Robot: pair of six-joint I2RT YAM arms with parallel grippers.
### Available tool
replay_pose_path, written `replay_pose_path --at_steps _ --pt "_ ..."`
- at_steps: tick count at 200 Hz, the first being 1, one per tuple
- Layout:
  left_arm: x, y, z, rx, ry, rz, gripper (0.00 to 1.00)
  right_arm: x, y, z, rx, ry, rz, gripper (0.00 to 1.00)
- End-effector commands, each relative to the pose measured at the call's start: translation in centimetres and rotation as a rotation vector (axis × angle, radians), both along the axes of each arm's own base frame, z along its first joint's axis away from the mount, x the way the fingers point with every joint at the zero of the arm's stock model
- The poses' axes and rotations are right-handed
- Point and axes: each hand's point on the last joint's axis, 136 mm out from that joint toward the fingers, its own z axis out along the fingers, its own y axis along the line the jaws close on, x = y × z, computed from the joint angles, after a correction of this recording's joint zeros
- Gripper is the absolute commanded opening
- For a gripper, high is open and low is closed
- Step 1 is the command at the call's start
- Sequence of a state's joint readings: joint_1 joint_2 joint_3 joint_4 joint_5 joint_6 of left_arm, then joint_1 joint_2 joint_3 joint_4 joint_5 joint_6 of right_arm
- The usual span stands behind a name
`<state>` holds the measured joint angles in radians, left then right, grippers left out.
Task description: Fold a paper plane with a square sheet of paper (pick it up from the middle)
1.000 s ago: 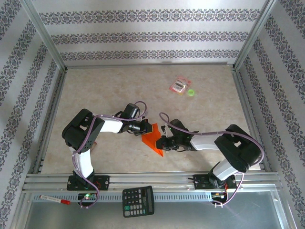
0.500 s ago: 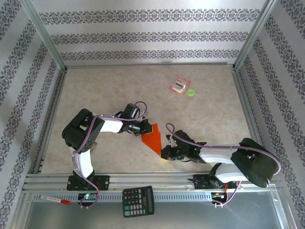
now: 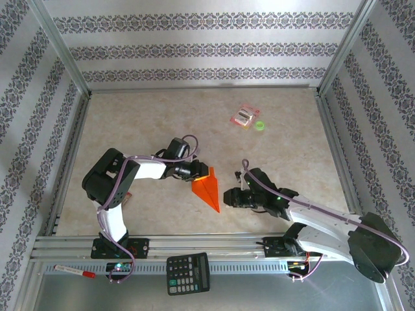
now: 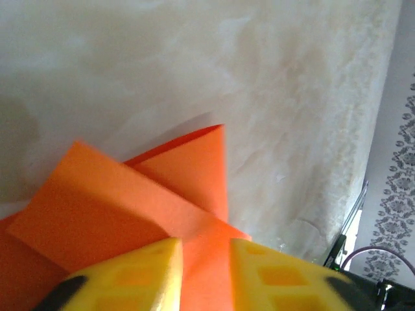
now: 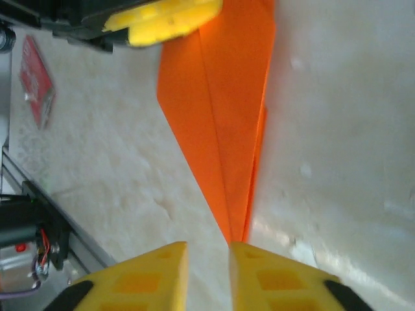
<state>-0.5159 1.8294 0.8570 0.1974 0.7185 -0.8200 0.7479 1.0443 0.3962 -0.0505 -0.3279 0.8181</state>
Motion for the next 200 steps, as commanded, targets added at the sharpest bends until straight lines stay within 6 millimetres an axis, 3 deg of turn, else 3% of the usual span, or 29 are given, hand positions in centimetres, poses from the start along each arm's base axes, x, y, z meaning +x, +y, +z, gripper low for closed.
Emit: replay_pose_path --at_steps 1,22,56,99,122,163,200 --pt "2.0 -0.3 5.5 -0.077 -0.099 0.033 0.38 3.2 0.5 0.9 -0.052 -0.101 -0.032 0.28" --pt "2.1 1.5 7.0 -0.053 -0.137 0.075 0.44 4.9 1.4 0.5 -0.088 -0.108 -0.040 0.31" --pt "2.1 5.0 7.1 0.001 -0.153 0.143 0.45 6.7 2.7 -1.1 -0.093 -0.091 -0.036 0.37" --pt "1.4 6.3 6.9 0.019 -0.147 0.153 0.45 7.5 4.1 -3.8 -0.097 -0.031 -0.006 0.42" --pt "1.3 6.6 6.6 0.026 -0.138 0.153 0.45 7.5 5.2 -3.8 -0.053 -0.021 0.013 0.34" --pt "1.2 7.0 6.1 0.028 -0.129 0.155 0.45 7.5 5.2 -3.9 -0.050 -0.018 0.013 0.20" --pt "1.2 7.5 5.6 0.033 -0.115 0.167 0.45 8.0 5.2 -2.7 -0.024 -0.036 0.006 0.06"
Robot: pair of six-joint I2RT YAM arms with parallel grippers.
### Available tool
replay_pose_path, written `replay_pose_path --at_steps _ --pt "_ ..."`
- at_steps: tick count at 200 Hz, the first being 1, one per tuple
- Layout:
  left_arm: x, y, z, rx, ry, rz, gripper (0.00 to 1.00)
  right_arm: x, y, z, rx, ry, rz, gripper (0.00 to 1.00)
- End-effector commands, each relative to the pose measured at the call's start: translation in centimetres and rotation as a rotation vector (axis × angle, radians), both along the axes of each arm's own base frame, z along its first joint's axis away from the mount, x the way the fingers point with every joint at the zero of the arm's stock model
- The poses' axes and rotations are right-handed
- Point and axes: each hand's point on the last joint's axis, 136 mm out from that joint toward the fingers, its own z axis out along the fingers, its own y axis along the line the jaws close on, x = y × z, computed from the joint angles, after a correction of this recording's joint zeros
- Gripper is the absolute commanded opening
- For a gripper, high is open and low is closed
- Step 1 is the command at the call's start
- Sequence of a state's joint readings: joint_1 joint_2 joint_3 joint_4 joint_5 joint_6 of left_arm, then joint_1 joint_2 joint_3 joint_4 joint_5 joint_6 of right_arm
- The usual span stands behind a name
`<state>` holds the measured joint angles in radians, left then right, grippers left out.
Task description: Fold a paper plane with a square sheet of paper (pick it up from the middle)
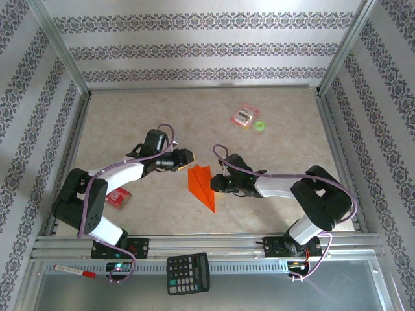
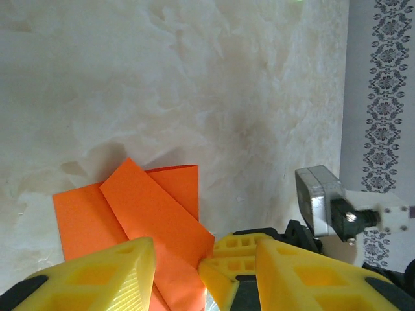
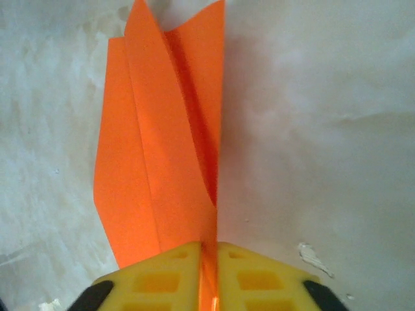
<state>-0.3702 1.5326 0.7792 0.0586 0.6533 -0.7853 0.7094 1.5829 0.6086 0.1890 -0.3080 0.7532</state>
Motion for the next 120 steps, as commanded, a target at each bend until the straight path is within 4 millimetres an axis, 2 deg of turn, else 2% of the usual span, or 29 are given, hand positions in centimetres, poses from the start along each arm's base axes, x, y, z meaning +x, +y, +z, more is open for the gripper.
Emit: replay_pose_path --at_steps 1,12,37,52,64,78,101,120 --pt "-0.5 0.8 -0.4 0.015 0.007 -0.002 0.45 1.0 1.1 2.1 0.062 -0.049 0.015 0.06" --pt "-0.5 0.9 -0.5 0.014 0.009 0.001 0.45 1.2 0.9 2.5 0.071 -0.054 0.007 0.00" --pt "-0.4 1.3 -0.4 0.012 0.012 0.011 0.45 1.4 0.0 3.7 0.077 -0.074 -0.009 0.00" --pt "-0.4 1.5 -0.3 0.012 0.009 0.019 0.45 1.7 -1.4 4.7 0.065 -0.093 -0.036 0.00" --pt "-0.4 1.8 0.0 0.013 0.005 0.026 0.45 1.9 -3.3 5.5 0.016 -0.114 -0.066 0.00" --pt "-0.4 2.3 0.1 0.021 0.004 0.041 0.44 2.2 -6.1 6.6 -0.117 -0.164 -0.096 0.00" --pt "-0.3 3.2 0.4 0.027 -0.004 0.068 0.44 2.5 -11.6 9.9 -0.402 -0.273 -0.156 0.00" --pt "-0.2 4.0 0.5 0.036 -0.010 0.094 0.45 2.4 -14.6 12.2 -0.579 -0.342 -0.194 0.00"
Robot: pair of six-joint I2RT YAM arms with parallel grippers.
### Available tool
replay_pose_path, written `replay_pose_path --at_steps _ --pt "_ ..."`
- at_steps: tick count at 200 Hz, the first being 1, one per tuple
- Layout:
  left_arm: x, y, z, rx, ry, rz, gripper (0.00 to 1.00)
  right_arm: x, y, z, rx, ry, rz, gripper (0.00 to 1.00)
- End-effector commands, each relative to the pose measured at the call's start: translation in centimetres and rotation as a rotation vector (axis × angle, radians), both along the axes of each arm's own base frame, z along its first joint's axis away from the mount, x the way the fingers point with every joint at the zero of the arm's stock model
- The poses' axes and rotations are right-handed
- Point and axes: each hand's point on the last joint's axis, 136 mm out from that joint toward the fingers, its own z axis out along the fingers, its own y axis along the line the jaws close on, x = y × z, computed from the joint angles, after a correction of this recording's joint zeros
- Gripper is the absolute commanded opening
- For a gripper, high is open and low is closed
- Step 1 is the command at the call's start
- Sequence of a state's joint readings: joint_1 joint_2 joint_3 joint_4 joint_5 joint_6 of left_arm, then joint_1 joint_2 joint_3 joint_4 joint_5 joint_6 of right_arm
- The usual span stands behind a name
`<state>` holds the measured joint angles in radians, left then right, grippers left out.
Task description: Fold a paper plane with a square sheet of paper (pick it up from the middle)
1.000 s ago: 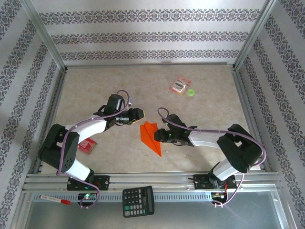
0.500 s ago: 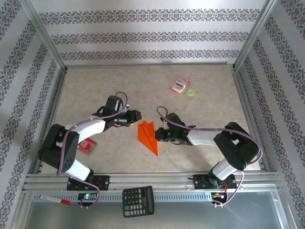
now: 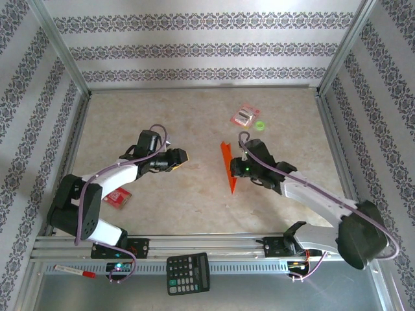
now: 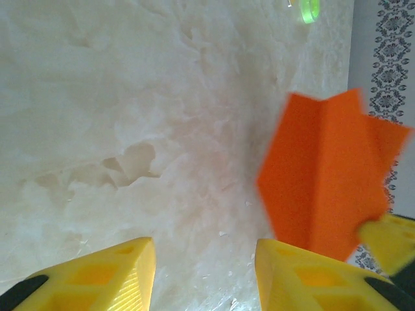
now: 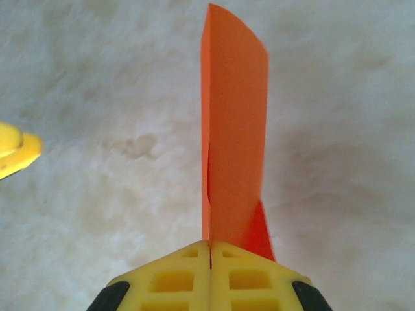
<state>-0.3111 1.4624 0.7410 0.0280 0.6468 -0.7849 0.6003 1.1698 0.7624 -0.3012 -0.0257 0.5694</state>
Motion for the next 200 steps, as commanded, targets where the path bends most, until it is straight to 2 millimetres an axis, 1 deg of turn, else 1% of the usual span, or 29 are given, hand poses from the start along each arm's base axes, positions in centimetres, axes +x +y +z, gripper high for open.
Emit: replay_pose_path --at_steps 1,12,27,42,50,62,75,91,115,129,138,147,156,165,174,181,190,200 --pt "-0.1 1.7 -0.1 0.033 -0.004 0.033 0.44 -1.1 -6.6 1.0 -0.385 -0.037 -0.085 0.00" --pt "-0.1 2.2 -0.3 0.043 -0.003 0.047 0.45 -1.2 -7.7 1.7 -0.501 -0.059 -0.108 0.00" --pt "0.0 2.9 -0.5 0.056 0.003 0.065 0.45 -1.5 -8.2 1.6 -0.628 -0.065 -0.121 0.00" --pt "0.2 3.6 -0.9 0.062 0.015 0.086 0.45 -1.6 -7.4 0.5 -0.741 -0.060 -0.122 0.00" --pt "0.3 4.1 -1.0 0.065 0.017 0.098 0.45 -1.7 -6.9 0.1 -0.774 -0.055 -0.124 0.00" --pt "0.5 4.7 -1.2 0.070 0.022 0.119 0.44 -1.7 -6.0 -1.2 -0.824 -0.027 -0.138 0.00" --pt "0.7 5.4 -1.3 0.073 0.026 0.138 0.44 -1.9 -4.4 -2.8 -0.851 0.003 -0.133 0.00" --pt "0.9 5.9 -1.4 0.083 0.025 0.155 0.45 -2.1 -1.8 -4.9 -0.837 0.040 -0.114 0.00" --pt "0.8 6.0 -1.4 0.077 0.024 0.166 0.45 -2.3 2.2 -8.1 -0.760 0.118 -0.092 0.00" --pt "0.5 5.9 -1.4 0.065 0.025 0.166 0.45 -2.1 4.9 -8.9 -0.691 0.137 -0.069 0.12" --pt "0.3 5.9 -1.3 0.057 0.024 0.166 0.46 -1.9 6.7 -8.8 -0.640 0.140 -0.045 0.19" --pt "-0.1 5.9 -1.3 0.044 0.030 0.168 0.46 -1.7 8.3 -7.9 -0.582 0.131 -0.018 0.25" --pt "-0.7 5.4 -1.2 0.012 0.037 0.162 0.46 -1.6 9.6 -6.6 -0.518 0.118 0.007 0.27" --pt "-1.3 4.6 -0.8 -0.036 0.042 0.147 0.45 -1.8 10.3 -5.4 -0.454 0.107 0.029 0.29" --pt "-2.0 3.5 -0.3 -0.073 0.040 0.125 0.43 -2.3 10.3 -4.2 -0.381 0.102 0.050 0.29" --pt "-2.5 2.5 0.1 -0.087 0.033 0.107 0.42 -2.6 10.0 -3.6 -0.325 0.104 0.066 0.29" --pt "-3.4 0.7 0.6 -0.087 0.014 0.066 0.41 -3.0 8.7 -2.9 -0.257 0.120 0.065 0.29" --pt "-4.4 -1.7 1.1 -0.072 -0.011 0.008 0.40 -3.5 7.3 -3.0 -0.174 0.154 0.083 0.30"
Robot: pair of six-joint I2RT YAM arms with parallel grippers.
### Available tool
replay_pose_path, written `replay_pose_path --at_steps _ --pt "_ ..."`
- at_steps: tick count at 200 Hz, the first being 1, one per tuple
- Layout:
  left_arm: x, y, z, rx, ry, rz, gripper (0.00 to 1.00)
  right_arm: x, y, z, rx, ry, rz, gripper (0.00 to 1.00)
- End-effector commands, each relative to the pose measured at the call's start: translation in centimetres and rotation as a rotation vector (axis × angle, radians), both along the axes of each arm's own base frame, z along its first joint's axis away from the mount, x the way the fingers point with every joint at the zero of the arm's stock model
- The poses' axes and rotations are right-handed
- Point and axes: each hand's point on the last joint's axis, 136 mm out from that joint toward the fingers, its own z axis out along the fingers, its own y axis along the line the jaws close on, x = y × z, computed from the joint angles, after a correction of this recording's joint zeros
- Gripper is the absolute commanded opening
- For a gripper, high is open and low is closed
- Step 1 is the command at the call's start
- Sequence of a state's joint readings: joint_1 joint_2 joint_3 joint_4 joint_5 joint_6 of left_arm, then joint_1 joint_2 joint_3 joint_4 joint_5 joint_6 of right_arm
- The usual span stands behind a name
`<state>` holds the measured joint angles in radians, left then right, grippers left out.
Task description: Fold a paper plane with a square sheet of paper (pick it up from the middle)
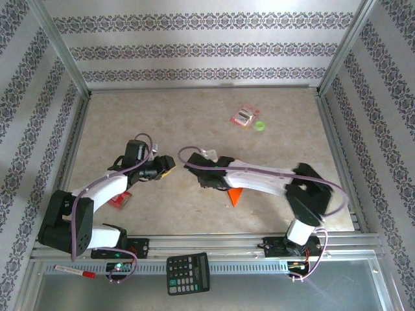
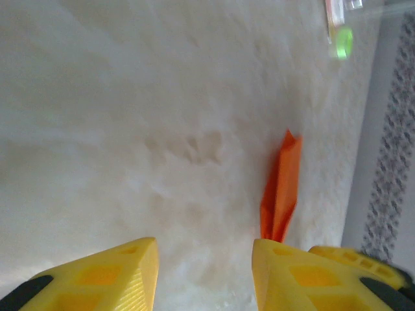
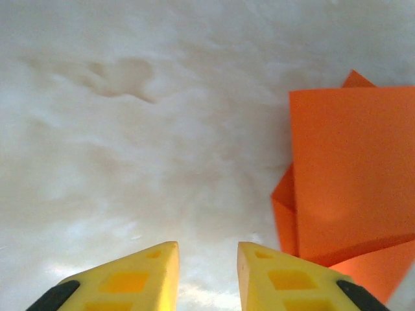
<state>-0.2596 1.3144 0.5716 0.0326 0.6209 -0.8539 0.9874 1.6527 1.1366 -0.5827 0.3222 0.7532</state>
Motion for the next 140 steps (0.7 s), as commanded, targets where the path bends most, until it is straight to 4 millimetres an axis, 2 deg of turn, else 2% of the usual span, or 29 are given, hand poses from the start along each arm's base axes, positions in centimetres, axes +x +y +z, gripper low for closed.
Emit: replay_pose_path --at_steps 1,16,27,61,80,108,140 --pt "-1.5 -5.1 2.9 -0.064 -0.077 -0.109 0.40 -1.0 -1.6 2.1 0.224 0.054 0.026 0.30" --pt "-2.5 -9.1 3.4 -0.069 -0.100 -0.204 0.37 -1.3 -4.0 1.6 0.330 0.112 0.020 0.31" --pt "-2.8 -11.9 3.7 -0.090 -0.110 -0.266 0.33 -0.9 -6.7 1.0 0.344 0.120 -0.017 0.31" --pt "-4.0 -19.9 2.1 -0.108 -0.072 -0.425 0.23 0.4 -14.6 0.8 0.313 0.075 -0.208 0.32" --pt "-4.6 -23.0 0.6 -0.099 -0.038 -0.484 0.20 0.8 -17.2 0.8 0.345 0.061 -0.290 0.33" --pt "-4.5 -24.5 -2.5 -0.075 0.040 -0.517 0.17 0.9 -17.9 0.5 0.373 0.072 -0.312 0.33" --pt "-4.4 -23.3 -5.6 0.003 0.108 -0.542 0.15 0.7 -17.8 0.2 0.364 0.086 -0.293 0.33"
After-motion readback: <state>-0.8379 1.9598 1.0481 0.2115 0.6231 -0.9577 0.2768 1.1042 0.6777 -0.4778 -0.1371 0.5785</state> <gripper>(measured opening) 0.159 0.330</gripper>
